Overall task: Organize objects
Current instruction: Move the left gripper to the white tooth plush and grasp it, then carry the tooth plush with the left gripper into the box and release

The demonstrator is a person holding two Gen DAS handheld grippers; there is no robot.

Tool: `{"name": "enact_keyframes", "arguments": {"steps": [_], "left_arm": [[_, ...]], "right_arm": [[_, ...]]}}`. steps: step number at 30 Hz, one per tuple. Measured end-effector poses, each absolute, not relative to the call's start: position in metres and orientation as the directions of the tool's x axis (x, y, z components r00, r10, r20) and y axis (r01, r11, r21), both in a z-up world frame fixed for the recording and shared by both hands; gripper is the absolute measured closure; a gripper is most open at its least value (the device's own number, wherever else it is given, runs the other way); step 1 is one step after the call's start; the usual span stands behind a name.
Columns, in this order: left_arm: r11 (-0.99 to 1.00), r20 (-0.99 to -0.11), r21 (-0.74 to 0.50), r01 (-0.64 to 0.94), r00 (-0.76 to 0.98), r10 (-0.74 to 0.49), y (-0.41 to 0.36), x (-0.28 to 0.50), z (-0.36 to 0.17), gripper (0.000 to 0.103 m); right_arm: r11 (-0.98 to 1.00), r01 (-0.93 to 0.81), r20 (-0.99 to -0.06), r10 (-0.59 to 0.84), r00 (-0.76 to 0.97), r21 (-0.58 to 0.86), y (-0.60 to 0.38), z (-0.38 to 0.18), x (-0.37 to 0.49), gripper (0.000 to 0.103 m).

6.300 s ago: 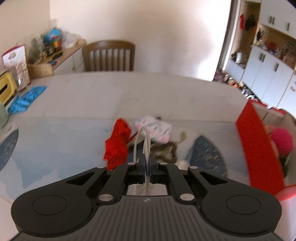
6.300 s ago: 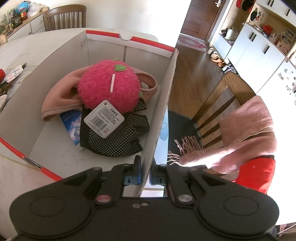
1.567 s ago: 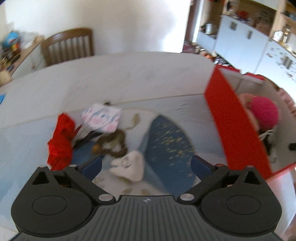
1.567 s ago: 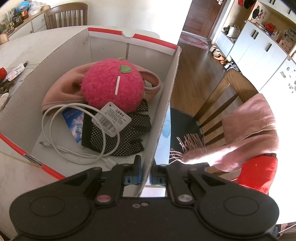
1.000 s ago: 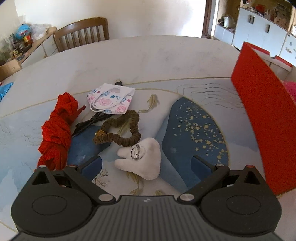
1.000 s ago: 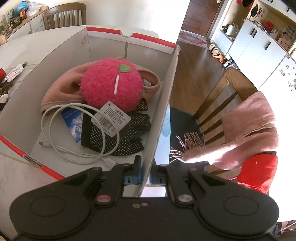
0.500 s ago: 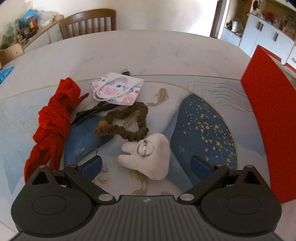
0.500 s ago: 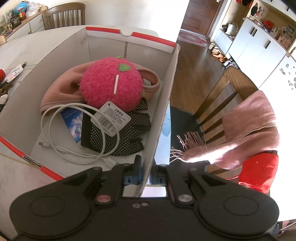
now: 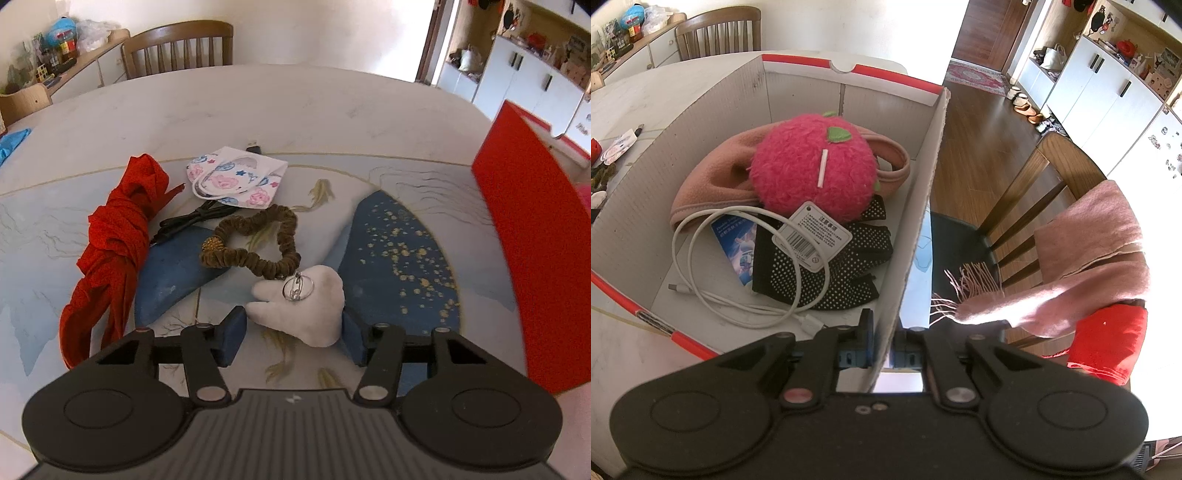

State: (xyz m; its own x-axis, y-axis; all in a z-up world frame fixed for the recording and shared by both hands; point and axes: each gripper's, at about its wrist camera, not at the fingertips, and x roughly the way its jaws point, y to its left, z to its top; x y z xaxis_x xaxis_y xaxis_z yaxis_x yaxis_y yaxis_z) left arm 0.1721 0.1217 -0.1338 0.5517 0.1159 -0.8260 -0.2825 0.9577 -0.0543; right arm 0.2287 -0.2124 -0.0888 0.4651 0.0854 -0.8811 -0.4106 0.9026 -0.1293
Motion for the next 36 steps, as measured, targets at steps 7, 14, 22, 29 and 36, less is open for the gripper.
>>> {"name": "enact_keyframes", "arguments": {"steps": [7, 14, 22, 29, 36], "left_arm": [[0.963, -0.811, -0.078, -0.258, 0.578, 0.089, 0.110, 0.161, -0.110, 0.049], [0.976, -0.781, -0.117, -0.183, 0.624, 0.023, 0.089, 0.157, -0.078, 0.049], [0.988, -0.744, -0.144, -0.052, 0.664, -0.074, 0.051, 0.163, -0.042, 0.049], [0.990, -0.726, -0.121, 0.075, 0.673, -0.140, 0.013, 0.175, -0.025, 0.049], [0.980, -0.717, -0.089, 0.175, 0.672, -0.185, -0.025, 0.196, -0.016, 0.049]], "right_arm": [[0.903, -0.410, -0.881, 0.087, 0.465, -0.128, -0.211, -0.090, 0.228, 0.096], [0.903, -0.411, -0.881, 0.087, 0.465, -0.127, -0.211, -0.090, 0.228, 0.096], [0.903, -0.412, -0.880, 0.090, 0.466, -0.126, -0.208, -0.091, 0.229, 0.096], [0.903, -0.412, -0.882, 0.096, 0.462, -0.118, -0.203, -0.090, 0.230, 0.096], [0.902, -0.417, -0.882, 0.106, 0.460, -0.109, -0.206, -0.090, 0.230, 0.096]]}}
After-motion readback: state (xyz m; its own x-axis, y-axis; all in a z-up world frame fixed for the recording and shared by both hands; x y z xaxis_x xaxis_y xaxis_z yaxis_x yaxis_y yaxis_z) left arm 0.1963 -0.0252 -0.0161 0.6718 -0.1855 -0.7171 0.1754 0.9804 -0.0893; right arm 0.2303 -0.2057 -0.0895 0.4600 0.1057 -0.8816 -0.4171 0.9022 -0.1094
